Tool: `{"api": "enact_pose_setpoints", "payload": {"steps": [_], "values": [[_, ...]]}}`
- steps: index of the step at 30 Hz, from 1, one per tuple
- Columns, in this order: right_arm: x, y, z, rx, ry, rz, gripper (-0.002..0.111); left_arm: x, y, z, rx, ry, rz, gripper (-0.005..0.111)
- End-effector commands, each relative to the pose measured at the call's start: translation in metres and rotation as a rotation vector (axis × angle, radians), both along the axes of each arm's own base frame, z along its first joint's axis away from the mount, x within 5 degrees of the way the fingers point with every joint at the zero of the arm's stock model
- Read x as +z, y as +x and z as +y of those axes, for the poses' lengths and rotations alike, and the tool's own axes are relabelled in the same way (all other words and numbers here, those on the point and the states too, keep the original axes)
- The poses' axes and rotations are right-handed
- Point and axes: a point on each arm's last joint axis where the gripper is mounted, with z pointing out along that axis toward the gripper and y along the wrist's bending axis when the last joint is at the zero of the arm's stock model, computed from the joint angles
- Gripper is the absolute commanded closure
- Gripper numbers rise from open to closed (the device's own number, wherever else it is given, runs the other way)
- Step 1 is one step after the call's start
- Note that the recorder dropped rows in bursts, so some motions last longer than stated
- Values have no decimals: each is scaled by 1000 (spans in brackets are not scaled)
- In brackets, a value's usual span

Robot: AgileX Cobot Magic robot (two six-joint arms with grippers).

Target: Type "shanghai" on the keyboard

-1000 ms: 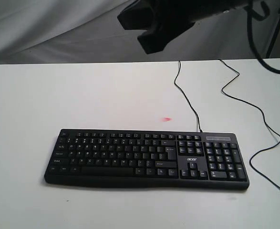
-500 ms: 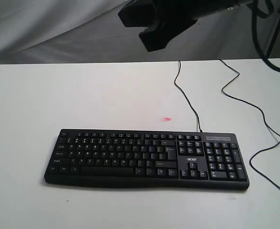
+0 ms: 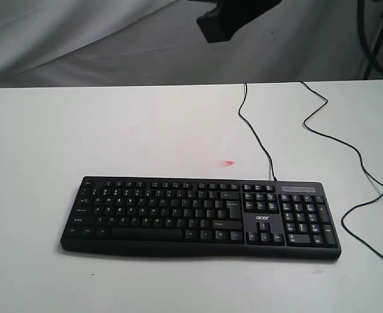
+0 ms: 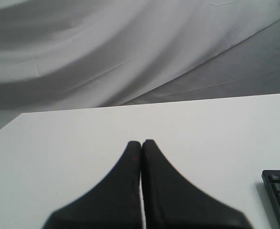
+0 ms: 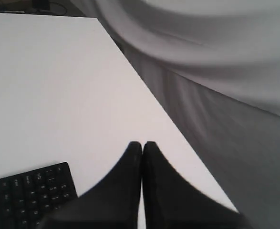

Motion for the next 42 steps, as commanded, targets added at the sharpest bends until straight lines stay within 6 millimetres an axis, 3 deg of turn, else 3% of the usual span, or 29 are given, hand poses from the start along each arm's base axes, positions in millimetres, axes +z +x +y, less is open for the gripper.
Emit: {"api": "enact_pose_setpoints", "payload": {"steps": [1, 5, 9, 12, 17, 22, 25, 31, 42], "values": [[13, -14, -11, -15, -136, -88, 108, -2, 0, 0, -4, -4, 4, 106], [32, -38, -26, -86, -240, -150, 108, -2, 0, 0, -4, -4, 4, 106], [50, -62, -60, -387, -89, -97, 108, -2, 0, 0, -4, -4, 4, 106], [51, -79, -83, -551, 19, -73, 108, -2, 0, 0, -4, -4, 4, 106], [39, -114, -96, -610, 93, -122, 108, -2, 0, 0, -4, -4, 4, 106], [-13, -173, -97, -559, 218, -405, 108, -2, 0, 0, -4, -4, 4, 106], [-47, -197, -98, -539, 252, -491, 108, -2, 0, 0, -4, -4, 4, 106], [-97, -225, -111, -683, 366, -423, 108, -2, 0, 0, -4, -4, 4, 106], [-182, -254, -110, -694, 356, -408, 108, -2, 0, 0, -4, -4, 4, 106]]}}
